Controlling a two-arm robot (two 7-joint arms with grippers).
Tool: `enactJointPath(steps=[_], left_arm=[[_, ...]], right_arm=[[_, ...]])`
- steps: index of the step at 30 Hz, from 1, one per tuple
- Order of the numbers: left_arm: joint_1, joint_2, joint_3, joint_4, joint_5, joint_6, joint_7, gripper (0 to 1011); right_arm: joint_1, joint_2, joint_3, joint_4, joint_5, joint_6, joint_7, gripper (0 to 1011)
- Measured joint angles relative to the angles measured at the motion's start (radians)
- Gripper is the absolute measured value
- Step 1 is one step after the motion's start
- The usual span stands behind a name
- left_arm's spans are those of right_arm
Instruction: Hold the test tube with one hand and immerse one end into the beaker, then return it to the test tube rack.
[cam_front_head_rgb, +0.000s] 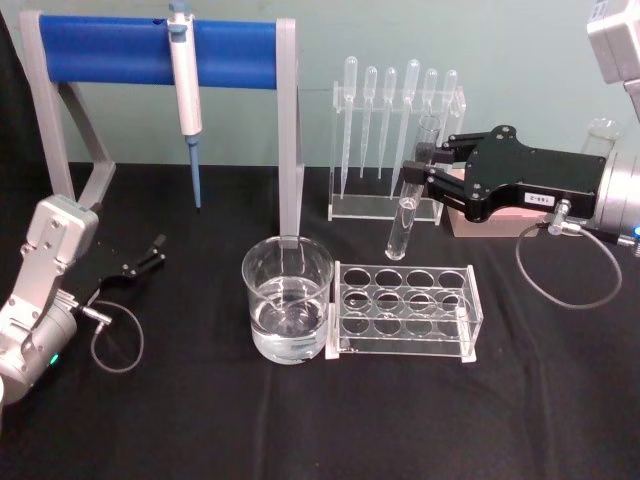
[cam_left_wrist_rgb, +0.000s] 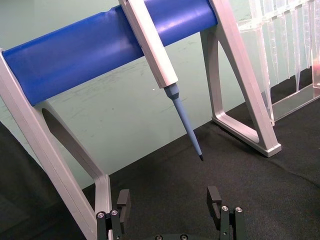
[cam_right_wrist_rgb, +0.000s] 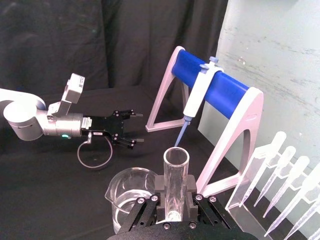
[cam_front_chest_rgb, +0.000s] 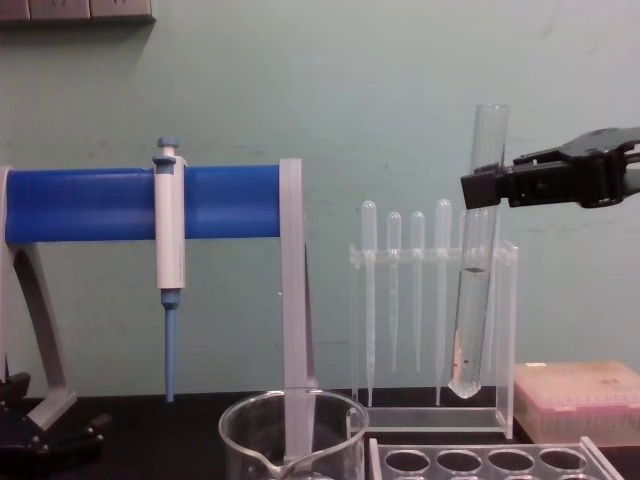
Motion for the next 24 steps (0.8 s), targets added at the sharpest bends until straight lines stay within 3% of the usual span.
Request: enactJointPath(steps=[24], left_arm=[[0.000, 0.000, 0.000, 0.000, 0.000, 0.000, 0.000, 1000]], right_arm=[[0.000, 0.000, 0.000, 0.000, 0.000, 0.000, 0.000, 241]])
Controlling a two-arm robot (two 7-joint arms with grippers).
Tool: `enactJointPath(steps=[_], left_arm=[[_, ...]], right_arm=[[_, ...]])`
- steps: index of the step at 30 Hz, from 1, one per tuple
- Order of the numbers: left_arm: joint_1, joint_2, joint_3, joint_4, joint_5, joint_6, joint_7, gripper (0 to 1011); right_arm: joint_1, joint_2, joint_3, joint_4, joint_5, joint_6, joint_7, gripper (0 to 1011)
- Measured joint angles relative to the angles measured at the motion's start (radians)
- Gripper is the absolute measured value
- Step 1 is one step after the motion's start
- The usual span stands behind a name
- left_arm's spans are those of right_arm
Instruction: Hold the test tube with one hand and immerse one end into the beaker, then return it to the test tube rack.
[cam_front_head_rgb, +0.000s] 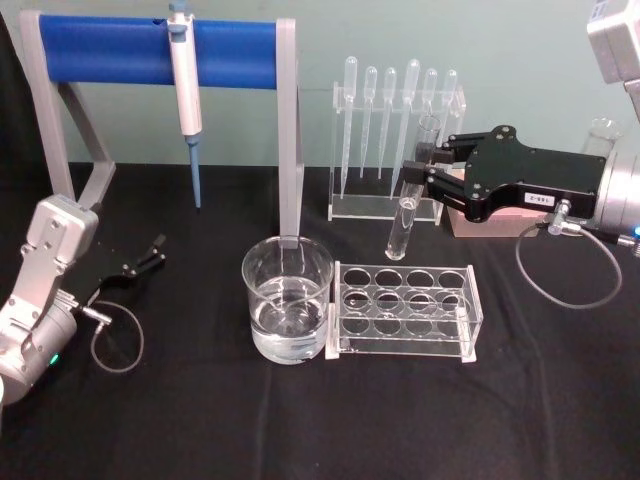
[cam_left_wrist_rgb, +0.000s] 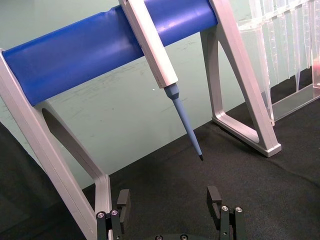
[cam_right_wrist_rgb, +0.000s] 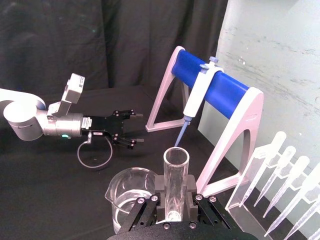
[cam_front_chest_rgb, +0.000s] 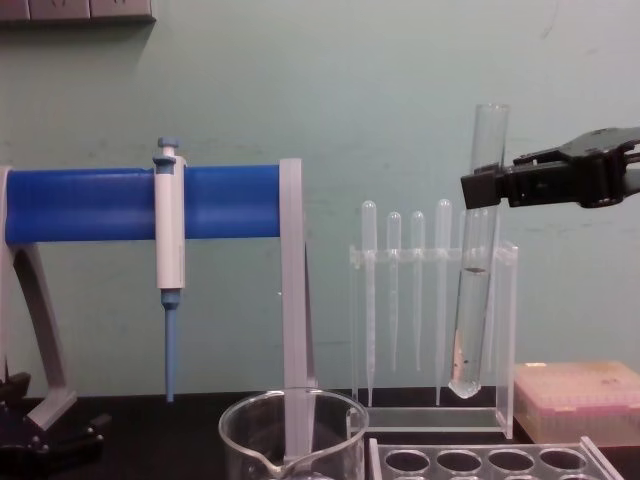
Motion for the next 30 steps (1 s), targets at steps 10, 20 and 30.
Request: enactJointPath(steps=[10, 20, 30], left_arm=[[0.000, 0.000, 0.000, 0.000, 0.000, 0.000, 0.000, 1000], [0.000, 0.000, 0.000, 0.000, 0.000, 0.000, 0.000, 1000], [0.000, 0.000, 0.000, 0.000, 0.000, 0.000, 0.000, 1000]], right_arm=[[0.000, 0.000, 0.000, 0.000, 0.000, 0.000, 0.000, 241], [0.000, 0.000, 0.000, 0.000, 0.000, 0.000, 0.000, 241], [0.000, 0.000, 0.000, 0.000, 0.000, 0.000, 0.000, 241]])
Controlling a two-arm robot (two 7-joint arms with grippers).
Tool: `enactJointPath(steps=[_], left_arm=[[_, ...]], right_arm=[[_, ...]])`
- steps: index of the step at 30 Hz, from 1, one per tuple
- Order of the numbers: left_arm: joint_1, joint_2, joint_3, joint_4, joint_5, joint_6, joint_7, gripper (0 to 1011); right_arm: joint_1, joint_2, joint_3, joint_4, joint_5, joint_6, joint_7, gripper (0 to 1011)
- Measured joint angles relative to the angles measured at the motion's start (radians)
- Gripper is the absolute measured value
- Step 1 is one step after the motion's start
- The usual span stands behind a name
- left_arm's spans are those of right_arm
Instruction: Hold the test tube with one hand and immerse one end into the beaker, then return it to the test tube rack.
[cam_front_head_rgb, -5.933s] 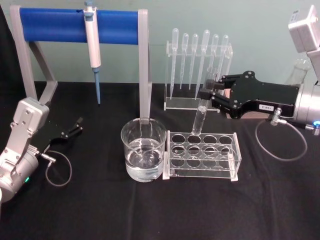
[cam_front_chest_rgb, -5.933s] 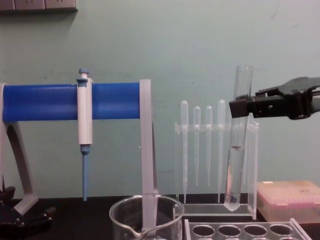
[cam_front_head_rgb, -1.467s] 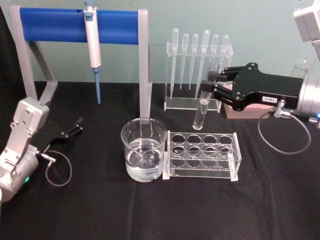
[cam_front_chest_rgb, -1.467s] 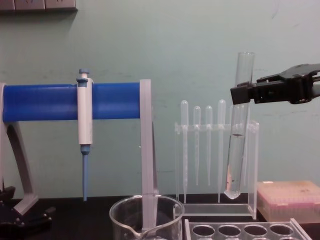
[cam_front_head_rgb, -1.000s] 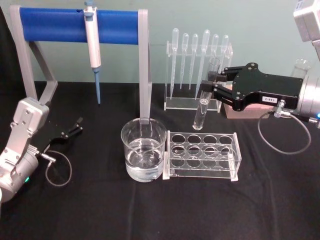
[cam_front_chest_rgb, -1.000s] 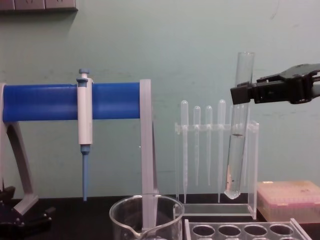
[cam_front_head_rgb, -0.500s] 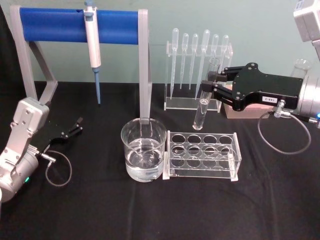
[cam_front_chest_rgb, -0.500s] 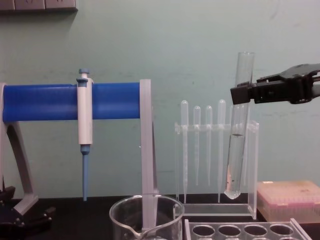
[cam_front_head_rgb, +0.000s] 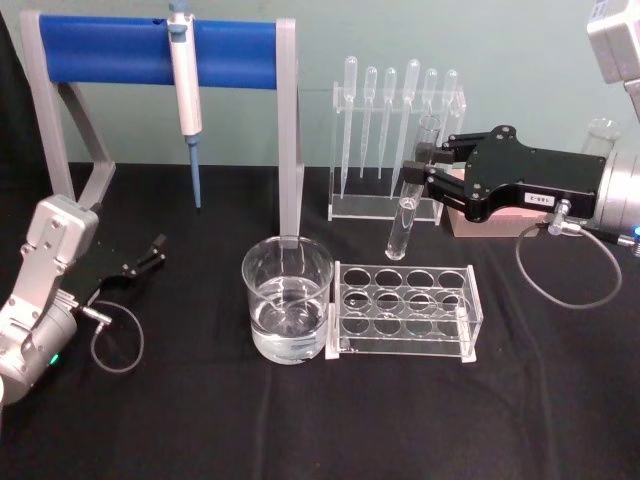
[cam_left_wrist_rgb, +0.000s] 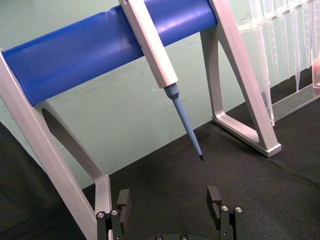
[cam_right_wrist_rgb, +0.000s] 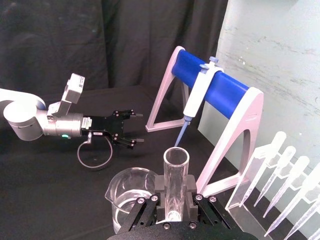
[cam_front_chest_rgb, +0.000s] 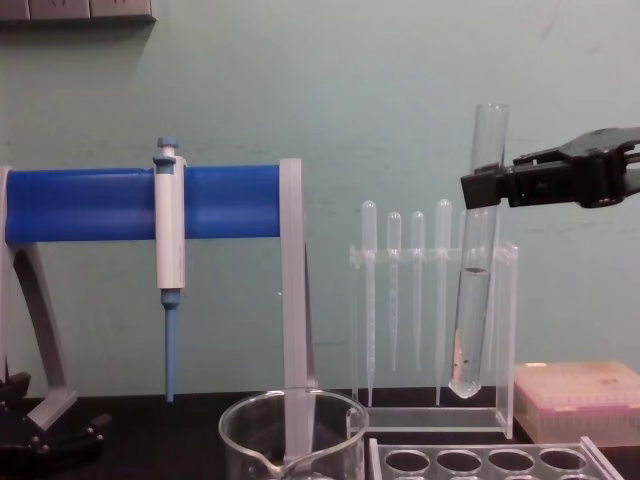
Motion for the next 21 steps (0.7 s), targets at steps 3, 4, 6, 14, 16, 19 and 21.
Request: enactJointPath(steps=[3, 4, 6, 14, 16, 19, 21], left_arm=[[0.000, 0.000, 0.000, 0.000, 0.000, 0.000, 0.000, 1000], [0.000, 0.000, 0.000, 0.000, 0.000, 0.000, 0.000, 1000], [0.000, 0.000, 0.000, 0.000, 0.000, 0.000, 0.000, 1000], [0.000, 0.000, 0.000, 0.000, 0.000, 0.000, 0.000, 1000], [0.000, 0.000, 0.000, 0.000, 0.000, 0.000, 0.000, 1000], [0.000, 0.000, 0.000, 0.000, 0.000, 0.000, 0.000, 1000], [0.000, 0.000, 0.000, 0.000, 0.000, 0.000, 0.000, 1000]], right_arm=[[0.000, 0.000, 0.000, 0.000, 0.000, 0.000, 0.000, 241], [0.000, 0.000, 0.000, 0.000, 0.000, 0.000, 0.000, 241], [0.000, 0.000, 0.000, 0.000, 0.000, 0.000, 0.000, 241], [0.000, 0.000, 0.000, 0.000, 0.000, 0.000, 0.000, 241], [0.000, 0.000, 0.000, 0.000, 0.000, 0.000, 0.000, 241], [0.000, 0.000, 0.000, 0.000, 0.000, 0.000, 0.000, 241], [0.000, 0.000, 0.000, 0.000, 0.000, 0.000, 0.000, 241]])
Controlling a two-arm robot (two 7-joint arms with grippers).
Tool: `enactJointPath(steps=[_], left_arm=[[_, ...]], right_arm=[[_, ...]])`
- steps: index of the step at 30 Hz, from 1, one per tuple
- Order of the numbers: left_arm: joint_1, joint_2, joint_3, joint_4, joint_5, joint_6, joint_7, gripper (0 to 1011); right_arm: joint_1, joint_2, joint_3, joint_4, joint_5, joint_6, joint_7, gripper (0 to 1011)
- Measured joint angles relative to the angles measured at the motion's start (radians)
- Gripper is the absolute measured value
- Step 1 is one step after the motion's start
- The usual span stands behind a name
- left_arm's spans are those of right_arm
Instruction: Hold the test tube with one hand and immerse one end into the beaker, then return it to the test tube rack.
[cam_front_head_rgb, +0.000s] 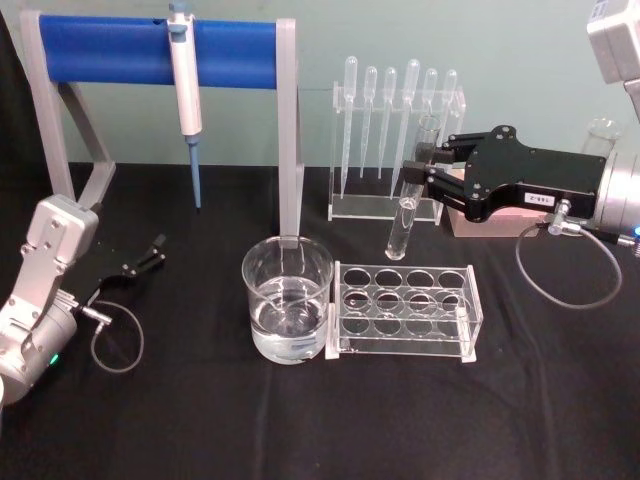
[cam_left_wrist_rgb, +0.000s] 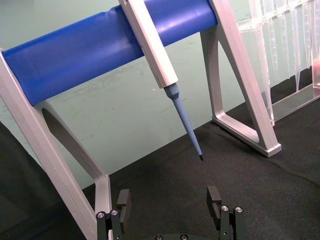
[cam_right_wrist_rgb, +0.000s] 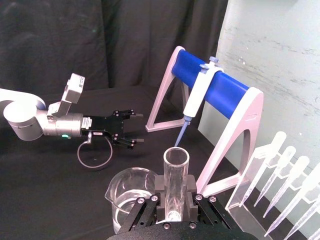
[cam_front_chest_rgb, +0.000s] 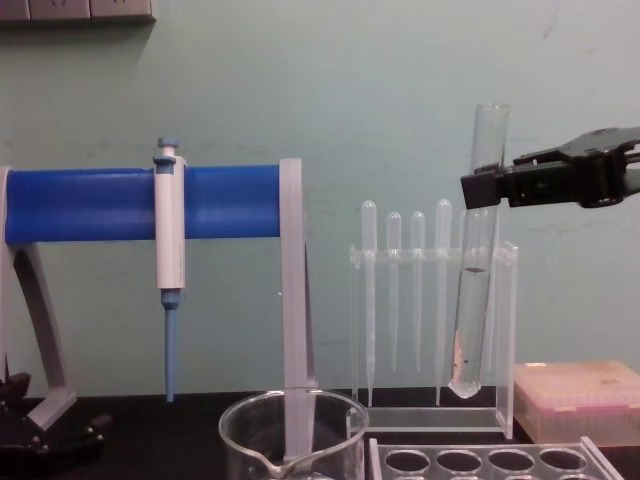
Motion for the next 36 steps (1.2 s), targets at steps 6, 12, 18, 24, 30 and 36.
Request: enactJointPath(steps=[6, 12, 18, 24, 30, 36], left_arm=[[0.000, 0.000, 0.000, 0.000, 0.000, 0.000, 0.000, 1000], [0.000, 0.000, 0.000, 0.000, 0.000, 0.000, 0.000, 1000], [0.000, 0.000, 0.000, 0.000, 0.000, 0.000, 0.000, 1000], [0.000, 0.000, 0.000, 0.000, 0.000, 0.000, 0.000, 1000], [0.000, 0.000, 0.000, 0.000, 0.000, 0.000, 0.000, 1000], [0.000, 0.000, 0.000, 0.000, 0.000, 0.000, 0.000, 1000]], right_arm=[[0.000, 0.000, 0.000, 0.000, 0.000, 0.000, 0.000, 241], [0.000, 0.000, 0.000, 0.000, 0.000, 0.000, 0.000, 241], [0.000, 0.000, 0.000, 0.000, 0.000, 0.000, 0.000, 241], [0.000, 0.000, 0.000, 0.000, 0.000, 0.000, 0.000, 241], [0.000, 0.000, 0.000, 0.000, 0.000, 0.000, 0.000, 241], [0.000, 0.000, 0.000, 0.000, 0.000, 0.000, 0.000, 241]])
